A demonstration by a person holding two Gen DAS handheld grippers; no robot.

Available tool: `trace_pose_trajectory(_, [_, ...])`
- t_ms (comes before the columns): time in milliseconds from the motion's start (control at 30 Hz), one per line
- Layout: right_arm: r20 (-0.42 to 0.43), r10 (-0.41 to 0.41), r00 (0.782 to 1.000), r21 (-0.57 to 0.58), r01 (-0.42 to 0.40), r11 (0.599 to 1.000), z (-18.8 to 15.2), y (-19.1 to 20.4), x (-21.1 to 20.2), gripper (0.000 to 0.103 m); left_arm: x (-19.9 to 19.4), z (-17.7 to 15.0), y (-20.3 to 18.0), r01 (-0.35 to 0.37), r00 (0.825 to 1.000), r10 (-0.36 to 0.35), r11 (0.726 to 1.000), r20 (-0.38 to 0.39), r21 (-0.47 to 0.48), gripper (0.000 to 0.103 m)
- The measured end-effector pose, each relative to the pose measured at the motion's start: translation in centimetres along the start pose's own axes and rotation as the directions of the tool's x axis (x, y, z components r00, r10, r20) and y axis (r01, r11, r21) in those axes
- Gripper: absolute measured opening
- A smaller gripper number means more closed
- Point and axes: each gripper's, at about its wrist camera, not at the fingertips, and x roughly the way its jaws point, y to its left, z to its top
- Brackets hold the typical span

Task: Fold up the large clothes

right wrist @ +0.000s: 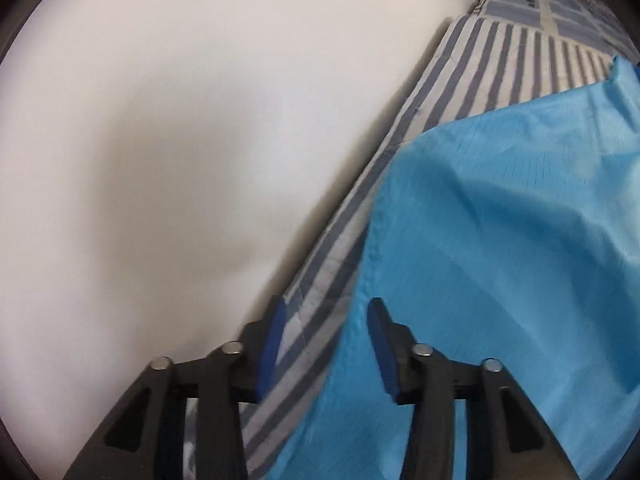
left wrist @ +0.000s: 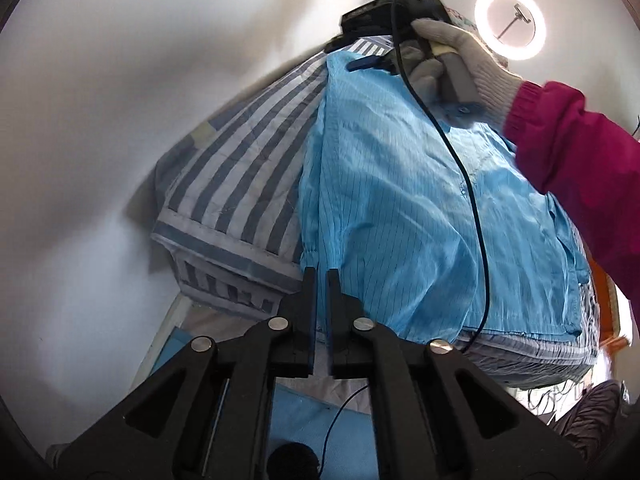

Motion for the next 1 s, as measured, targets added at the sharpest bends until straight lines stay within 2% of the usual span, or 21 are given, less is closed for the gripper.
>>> trace_pose_trajectory(67, [0.051,-0.023,0.998,-0.033,0.025,0.999,-1.0,-0.3,-2.6,0.046,0.2,0.3,-0.5,0.001,1.0,-0.001,1.0,0.008,0.029,0.047])
trace_pose_trajectory(100, [0.086,-0.038,0.996,-0.028,0.041,0.999,-1.8,-0.9,-4.3,0.046,0.4,0.5,-0.8,-0.009,1.0,0.008,0.999,0.013,0.047,0.049])
trace_pose_trajectory(200, [0.15,-0.103,0.983,-0.023,0.108,0.994,-4.6,-3.4,-8.5,0.045,1.8,1.3,-1.5,-0.028,1.0,0.028,0.995,-0.003,0.097,0.049])
trace_pose_trajectory(267, [0.152,-0.142,0.978,0.016,0.141,0.99,-6.8,-5.8,-10.1,0.044,3.1,1.9,-2.1,-0.035,0.999,0.038,0.993,-0.024,0.114,0.049])
trace_pose_trajectory(400, [0.174,-0.154,0.973,0.106,0.138,0.985,-9.9,-10.3,-13.3,0.043,5.1,2.5,-3.2,-0.068,0.995,0.08,0.979,-0.054,0.19,0.049])
trace_pose_trajectory(467, [0.205,-0.119,0.972,0.195,0.079,0.978,-9.9,-13.5,-14.6,0.05,5.8,2.3,-3.1,-0.08,0.992,0.096,0.979,-0.079,0.19,0.048])
trace_pose_trajectory(533, [0.253,-0.086,0.964,0.275,0.013,0.961,-9.5,-16.0,-15.6,0.055,6.4,1.9,-2.8,-0.115,0.987,0.134,0.975,-0.092,0.192,0.043])
trace_pose_trajectory(600, [0.288,-0.063,0.955,0.334,-0.039,0.942,-8.5,-18.5,-15.9,0.056,6.5,1.8,-2.4,-0.124,0.985,0.143,0.975,-0.095,0.183,0.043])
trace_pose_trajectory(667, [0.297,-0.058,0.953,0.383,-0.063,0.921,-7.6,-20.8,-15.0,0.056,6.7,1.8,-1.9,-0.133,0.984,0.151,0.977,-0.1,0.164,0.035])
trace_pose_trajectory(800, [0.279,-0.079,0.957,0.424,-0.049,0.904,-5.2,-23.0,-11.9,0.056,7.0,2.0,-1.5,-0.138,0.983,0.155,0.978,-0.102,0.155,0.035])
trace_pose_trajectory(900, [0.264,-0.016,0.964,0.441,-0.106,0.891,-3.9,-24.2,-9.1,0.055,7.0,1.9,-1.3,-0.135,0.983,0.151,0.979,-0.106,0.151,0.035])
trace_pose_trajectory(933, [0.265,0.0,0.964,0.442,-0.122,0.889,-3.6,-24.4,-8.3,0.052,6.8,1.8,-1.1,-0.135,0.983,0.152,0.979,-0.105,0.154,0.035])
trace_pose_trajectory(1000, [0.275,0.028,0.961,0.423,-0.147,0.894,-2.9,-24.2,-7.5,0.018,7.0,1.8,-1.3,-0.145,0.981,0.163,0.975,-0.101,0.171,0.035])
